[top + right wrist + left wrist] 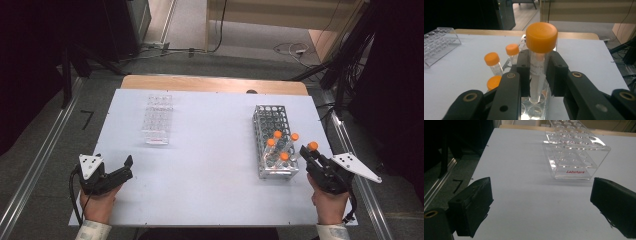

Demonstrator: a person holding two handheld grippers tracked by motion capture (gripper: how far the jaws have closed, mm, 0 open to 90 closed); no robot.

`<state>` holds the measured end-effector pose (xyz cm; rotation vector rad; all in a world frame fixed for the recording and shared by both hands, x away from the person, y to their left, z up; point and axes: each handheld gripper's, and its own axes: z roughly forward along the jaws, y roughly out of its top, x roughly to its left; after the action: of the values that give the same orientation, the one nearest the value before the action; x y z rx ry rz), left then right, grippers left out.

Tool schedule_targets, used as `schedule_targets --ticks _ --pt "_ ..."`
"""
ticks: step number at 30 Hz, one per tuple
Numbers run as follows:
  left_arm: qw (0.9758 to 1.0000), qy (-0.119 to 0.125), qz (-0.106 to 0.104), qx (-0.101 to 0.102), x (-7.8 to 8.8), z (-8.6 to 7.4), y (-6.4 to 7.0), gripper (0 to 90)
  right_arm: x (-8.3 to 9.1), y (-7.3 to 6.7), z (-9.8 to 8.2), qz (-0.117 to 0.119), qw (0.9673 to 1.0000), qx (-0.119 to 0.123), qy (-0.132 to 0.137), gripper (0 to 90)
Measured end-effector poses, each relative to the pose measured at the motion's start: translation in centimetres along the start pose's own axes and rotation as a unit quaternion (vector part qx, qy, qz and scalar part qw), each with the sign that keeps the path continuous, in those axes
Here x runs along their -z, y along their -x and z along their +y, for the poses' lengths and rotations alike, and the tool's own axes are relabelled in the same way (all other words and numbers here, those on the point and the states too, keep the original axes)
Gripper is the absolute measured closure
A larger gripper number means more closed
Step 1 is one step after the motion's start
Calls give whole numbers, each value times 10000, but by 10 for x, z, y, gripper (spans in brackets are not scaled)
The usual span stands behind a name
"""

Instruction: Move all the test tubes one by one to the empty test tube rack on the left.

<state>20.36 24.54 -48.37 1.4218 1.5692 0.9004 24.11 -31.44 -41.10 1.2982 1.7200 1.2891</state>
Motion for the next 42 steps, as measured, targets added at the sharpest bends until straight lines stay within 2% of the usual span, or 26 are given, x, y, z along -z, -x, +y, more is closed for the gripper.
schedule_targets --ticks 5,12,20,27,31,42 --pt "10000 1 3 -9 0 0 1 41 12 -5 1 69 10000 48 24 718" --pt "10000 -4 -18 -15 0 0 0 41 27 -14 -8 182 9997 150 -35 719" --pt "9999 -80 -61 -63 0 -1 3 41 33 -31 -12 482 9984 283 -106 719" --pt "9999 -93 -86 -117 0 -2 5 43 25 -56 -18 810 9952 499 -249 719" --pt "9998 -120 -105 -136 -1 -2 6 46 18 -65 -20 980 9934 501 -310 719" --pt "9993 -157 -251 -234 -1 -2 13 52 -3 -89 -23 1194 9895 671 -468 719"
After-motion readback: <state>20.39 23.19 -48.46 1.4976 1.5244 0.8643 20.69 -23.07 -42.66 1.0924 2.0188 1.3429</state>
